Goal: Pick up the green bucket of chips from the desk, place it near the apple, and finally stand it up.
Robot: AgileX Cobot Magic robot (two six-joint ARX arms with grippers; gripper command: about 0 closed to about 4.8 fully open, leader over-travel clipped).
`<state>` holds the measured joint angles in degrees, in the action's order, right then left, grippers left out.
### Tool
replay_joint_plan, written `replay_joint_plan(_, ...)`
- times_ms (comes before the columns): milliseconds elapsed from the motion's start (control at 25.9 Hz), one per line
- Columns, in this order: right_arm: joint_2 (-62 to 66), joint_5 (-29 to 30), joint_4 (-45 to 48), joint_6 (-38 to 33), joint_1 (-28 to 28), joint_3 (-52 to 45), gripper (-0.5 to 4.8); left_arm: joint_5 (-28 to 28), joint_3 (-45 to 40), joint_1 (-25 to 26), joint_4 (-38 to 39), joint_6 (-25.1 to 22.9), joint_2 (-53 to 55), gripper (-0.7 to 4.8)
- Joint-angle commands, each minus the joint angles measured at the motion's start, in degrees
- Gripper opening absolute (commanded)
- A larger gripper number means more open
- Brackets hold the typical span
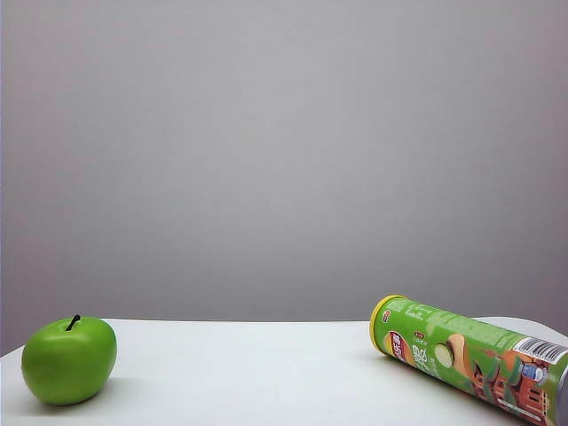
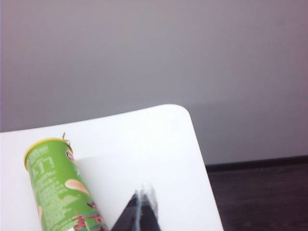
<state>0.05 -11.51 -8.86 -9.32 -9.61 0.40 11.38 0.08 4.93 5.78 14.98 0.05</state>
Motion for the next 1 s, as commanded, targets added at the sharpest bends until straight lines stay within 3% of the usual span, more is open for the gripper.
replay_joint_plan(39,0.0,-0.1,-0.4,-0.1,0.0,-0.3,0.0,0.5,0.3,0.0,-0.6,-3.2,0.0,0.58)
replay_joint_plan(309,0.0,0.2,-0.4,-0.1,0.0,-0.3,0.0,1.6,0.3,0.0,-0.7,-5.6,0.0,0.57)
replay_joint_plan(386,0.0,1.9,-0.3,-0.2,0.0,-0.3,-0.01,6.4,0.3,0.0,-2.4,-4.8,0.0,0.31)
replay_joint_plan(424,0.0,4.2,0.3,-0.2,0.0,-0.3,-0.01,8.1,0.6,0.0,-3.2,-3.1,0.0,-0.07)
replay_joint_plan(501,0.0,4.7,-0.1,-0.9,0.0,0.4,-0.02,7.4,1.7,0.0,-2.5,2.7,0.0,-0.06)
replay_joint_plan(540,0.1,3.7,-0.5,-1.6,0.0,1.0,-0.03,6.8,2.7,0.1,-1.2,6.4,0.0,-0.06)
replay_joint_plan(617,0.3,-1.7,-3.5,-2.9,0.0,3.6,-0.03,8.3,5.2,0.1,1.8,8.9,1.0,-0.06)
replay_joint_plan(694,0.5,-5.4,-4.8,-2.9,0.0,6.5,-0.03,10.4,7.5,0.1,3.3,8.3,3.3,-0.06)
replay_joint_plan(887,0.6,-5.3,-2.7,-3.5,0.0,9.2,-0.03,11.0,13.0,0.1,4.0,7.4,10.4,-0.06)
replay_joint_plan(1003,1.7,-5.4,-2.8,-4.5,0.0,11.0,-0.04,13.0,20.0,0.1,4.9,4.1,18.2,-0.06)
